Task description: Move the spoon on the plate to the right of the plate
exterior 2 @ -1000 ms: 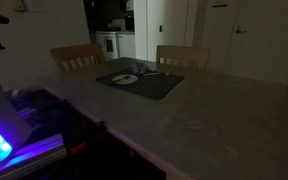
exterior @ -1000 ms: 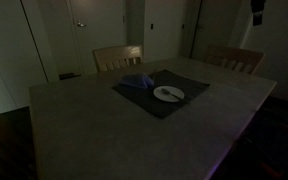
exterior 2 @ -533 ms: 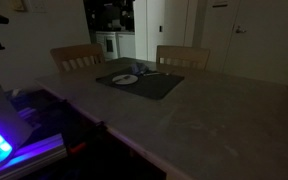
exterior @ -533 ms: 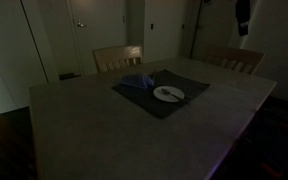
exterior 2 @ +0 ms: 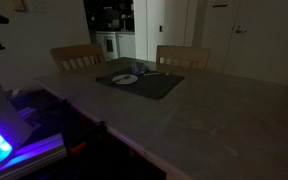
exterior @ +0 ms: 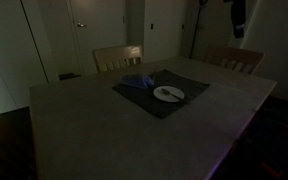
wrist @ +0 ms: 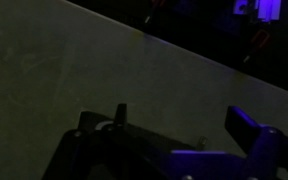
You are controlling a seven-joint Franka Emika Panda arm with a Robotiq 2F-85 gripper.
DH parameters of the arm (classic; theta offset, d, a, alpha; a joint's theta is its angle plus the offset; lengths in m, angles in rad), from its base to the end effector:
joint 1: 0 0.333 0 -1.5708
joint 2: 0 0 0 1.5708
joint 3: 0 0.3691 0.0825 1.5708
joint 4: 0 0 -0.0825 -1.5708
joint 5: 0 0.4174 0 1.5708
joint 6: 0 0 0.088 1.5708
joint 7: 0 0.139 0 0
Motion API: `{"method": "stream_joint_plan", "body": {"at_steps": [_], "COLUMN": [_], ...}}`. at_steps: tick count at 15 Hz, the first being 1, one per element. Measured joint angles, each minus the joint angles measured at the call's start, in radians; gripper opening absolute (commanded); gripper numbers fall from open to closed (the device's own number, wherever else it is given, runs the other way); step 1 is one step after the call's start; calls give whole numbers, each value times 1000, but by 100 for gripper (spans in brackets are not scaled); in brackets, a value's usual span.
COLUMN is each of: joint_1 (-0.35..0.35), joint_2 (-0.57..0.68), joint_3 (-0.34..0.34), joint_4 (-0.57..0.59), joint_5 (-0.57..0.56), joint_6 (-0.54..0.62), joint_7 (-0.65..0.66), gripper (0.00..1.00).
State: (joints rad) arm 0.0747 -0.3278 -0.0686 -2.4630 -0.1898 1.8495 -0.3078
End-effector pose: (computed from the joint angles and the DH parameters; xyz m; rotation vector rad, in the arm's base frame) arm 0.4026 -0.0182 0.3982 2.9395 0.5949 -0.4597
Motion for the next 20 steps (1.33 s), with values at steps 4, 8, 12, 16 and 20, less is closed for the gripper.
{"method": "stream_joint_plan", "body": {"at_steps": [4, 8, 12, 16, 20], "joint_1": [0, 0, 0, 3, 15], "joint_2": [26, 80, 131, 192, 261], "joint_3": [16, 39, 41, 41, 53], "joint_4": [-7, -19, -46, -57, -56], "joint_5": [10, -7, -12, 32, 128], "joint_6": [122, 309, 527, 687, 775], "joint_7": [92, 150, 129, 75, -16], "gripper": [100, 100, 100, 100, 100]}}
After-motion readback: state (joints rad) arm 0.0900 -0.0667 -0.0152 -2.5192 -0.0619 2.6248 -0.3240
